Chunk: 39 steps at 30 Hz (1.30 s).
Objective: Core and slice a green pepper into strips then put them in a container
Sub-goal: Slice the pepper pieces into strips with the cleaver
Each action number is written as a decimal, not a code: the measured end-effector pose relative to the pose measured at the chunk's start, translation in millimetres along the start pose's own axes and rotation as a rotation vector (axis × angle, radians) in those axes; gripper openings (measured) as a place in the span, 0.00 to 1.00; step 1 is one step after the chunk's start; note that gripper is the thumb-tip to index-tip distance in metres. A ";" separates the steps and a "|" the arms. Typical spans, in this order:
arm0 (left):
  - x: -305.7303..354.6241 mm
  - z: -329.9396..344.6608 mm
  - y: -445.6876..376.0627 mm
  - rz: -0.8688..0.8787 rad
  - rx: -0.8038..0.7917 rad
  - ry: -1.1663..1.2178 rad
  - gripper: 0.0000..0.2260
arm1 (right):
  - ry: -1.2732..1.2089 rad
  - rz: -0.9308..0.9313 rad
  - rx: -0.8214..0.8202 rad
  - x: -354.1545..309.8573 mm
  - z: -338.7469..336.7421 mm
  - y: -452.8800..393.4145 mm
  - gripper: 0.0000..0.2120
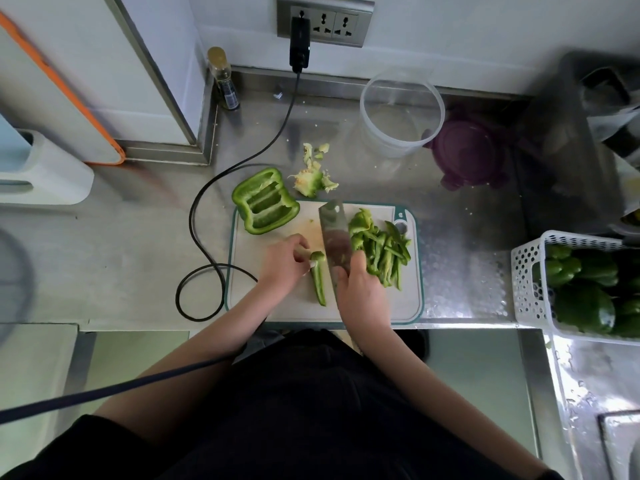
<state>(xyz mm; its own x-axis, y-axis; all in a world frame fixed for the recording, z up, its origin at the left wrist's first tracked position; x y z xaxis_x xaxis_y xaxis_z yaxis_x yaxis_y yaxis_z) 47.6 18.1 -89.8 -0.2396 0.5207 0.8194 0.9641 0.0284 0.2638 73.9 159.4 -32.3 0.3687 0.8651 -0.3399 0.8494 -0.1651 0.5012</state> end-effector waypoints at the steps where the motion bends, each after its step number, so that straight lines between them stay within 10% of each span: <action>1: -0.5 0.8 1.0 -0.002 0.000 0.014 0.06 | 0.015 -0.014 -0.009 -1.1 0.9 2.2 0.08; 39: -3.3 12.3 -0.3 -0.007 0.088 0.017 0.03 | 0.180 -0.027 0.019 9.2 39.8 -8.6 0.10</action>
<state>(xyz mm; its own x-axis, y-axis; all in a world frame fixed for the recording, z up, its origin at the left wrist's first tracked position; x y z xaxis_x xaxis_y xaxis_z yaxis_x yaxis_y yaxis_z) 49.5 26.9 -98.8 -0.2480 0.5055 0.8264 0.9684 0.1071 0.2251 85.0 149.9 -71.4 0.2734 0.9400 -0.2040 0.8658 -0.1481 0.4780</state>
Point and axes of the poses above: each hand's wrist, its own y-axis away from the middle knuckle, its own z-axis out of the palm, x = y × z, the point moved 2 cm from there along -y, towards the middle knuckle, and after that the axes turned 13 degrees about z, right-handed, at the moved point
